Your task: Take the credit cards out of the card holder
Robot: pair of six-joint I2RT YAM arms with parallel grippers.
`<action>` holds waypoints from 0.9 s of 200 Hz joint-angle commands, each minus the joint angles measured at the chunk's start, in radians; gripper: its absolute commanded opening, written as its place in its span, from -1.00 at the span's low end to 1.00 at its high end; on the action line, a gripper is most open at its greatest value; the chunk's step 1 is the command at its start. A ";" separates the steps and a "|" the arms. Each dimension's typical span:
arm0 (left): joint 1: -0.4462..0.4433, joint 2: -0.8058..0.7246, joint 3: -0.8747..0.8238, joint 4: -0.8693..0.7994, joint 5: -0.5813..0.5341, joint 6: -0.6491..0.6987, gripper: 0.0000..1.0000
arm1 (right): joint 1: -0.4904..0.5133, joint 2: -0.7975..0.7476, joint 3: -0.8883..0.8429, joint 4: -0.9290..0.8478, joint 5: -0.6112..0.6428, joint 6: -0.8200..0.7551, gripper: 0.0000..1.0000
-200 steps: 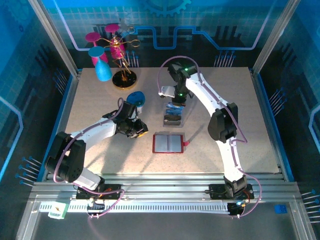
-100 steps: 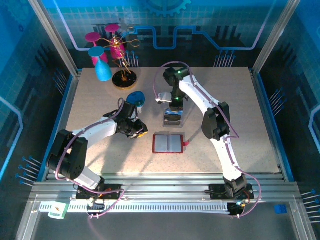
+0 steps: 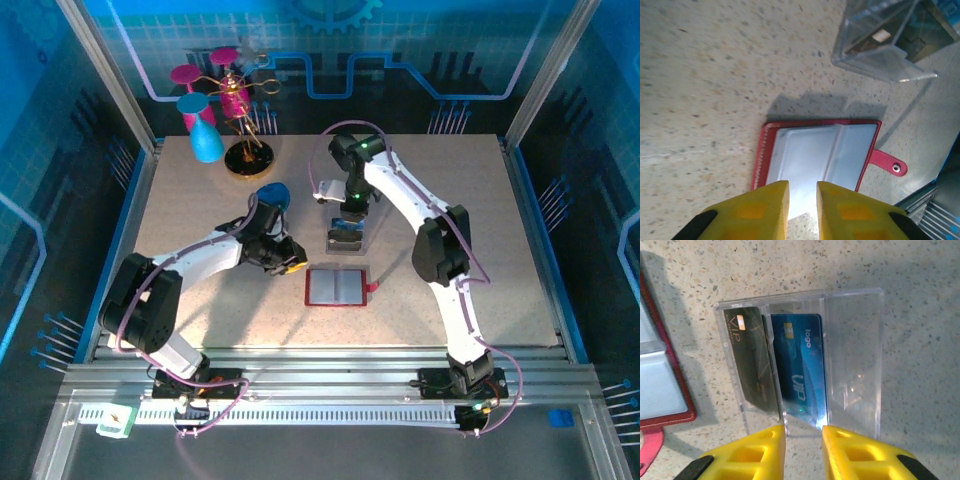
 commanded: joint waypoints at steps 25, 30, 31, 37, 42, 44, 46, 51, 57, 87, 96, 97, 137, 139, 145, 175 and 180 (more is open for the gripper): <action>-0.069 0.052 0.050 -0.010 0.020 0.025 -0.58 | -0.006 -0.206 -0.209 0.181 -0.039 0.151 -0.42; -0.075 0.057 0.052 -0.014 0.017 0.026 -0.58 | -0.005 -0.223 -0.230 0.195 -0.046 0.170 -0.41; -0.077 0.058 0.052 -0.015 0.016 0.027 -0.58 | -0.007 -0.224 -0.237 0.198 -0.049 0.173 -0.41; -0.082 0.070 0.056 -0.019 0.018 0.028 -0.57 | -0.007 -0.246 -0.266 0.216 -0.057 0.197 -0.40; -0.087 0.080 0.061 -0.024 0.021 0.030 -0.57 | -0.009 -0.263 -0.293 0.230 -0.068 0.218 -0.39; -0.090 0.085 0.063 -0.026 0.023 0.029 -0.57 | -0.009 -0.267 -0.301 0.236 -0.071 0.225 -0.38; -0.091 0.089 0.065 -0.029 0.023 0.031 -0.57 | -0.010 -0.275 -0.312 0.242 -0.074 0.235 -0.37; -0.097 0.099 0.070 -0.033 0.025 0.033 -0.58 | -0.012 -0.291 -0.337 0.258 -0.081 0.258 -0.35; -0.102 0.111 0.074 -0.036 0.028 0.033 -0.58 | -0.013 -0.310 -0.368 0.280 -0.088 0.293 -0.34; -0.133 0.160 0.095 -0.037 0.042 0.036 -0.65 | -0.032 -0.402 -0.514 0.390 -0.136 0.521 -0.32; -0.139 0.175 0.097 -0.035 0.045 0.034 -0.67 | -0.038 -0.431 -0.564 0.423 -0.162 0.589 -0.31; -0.139 0.175 0.097 -0.035 0.045 0.033 -0.67 | -0.039 -0.436 -0.569 0.428 -0.167 0.597 -0.31; -0.143 0.205 0.094 -0.039 0.047 0.016 -0.72 | -0.069 -0.561 -0.792 0.577 -0.281 0.873 -0.31; -0.143 0.206 0.094 -0.038 0.046 0.017 -0.72 | -0.070 -0.565 -0.801 0.583 -0.284 0.891 -0.32; -0.143 0.212 0.094 -0.039 0.048 0.016 -0.72 | -0.074 -0.577 -0.830 0.603 -0.303 0.950 -0.34; -0.151 0.233 0.090 -0.019 0.065 0.004 -0.74 | -0.075 -0.616 -1.004 0.759 -0.503 1.225 -0.42; -0.153 0.235 0.089 -0.013 0.068 0.002 -0.74 | -0.075 -0.617 -1.032 0.789 -0.531 1.265 -0.44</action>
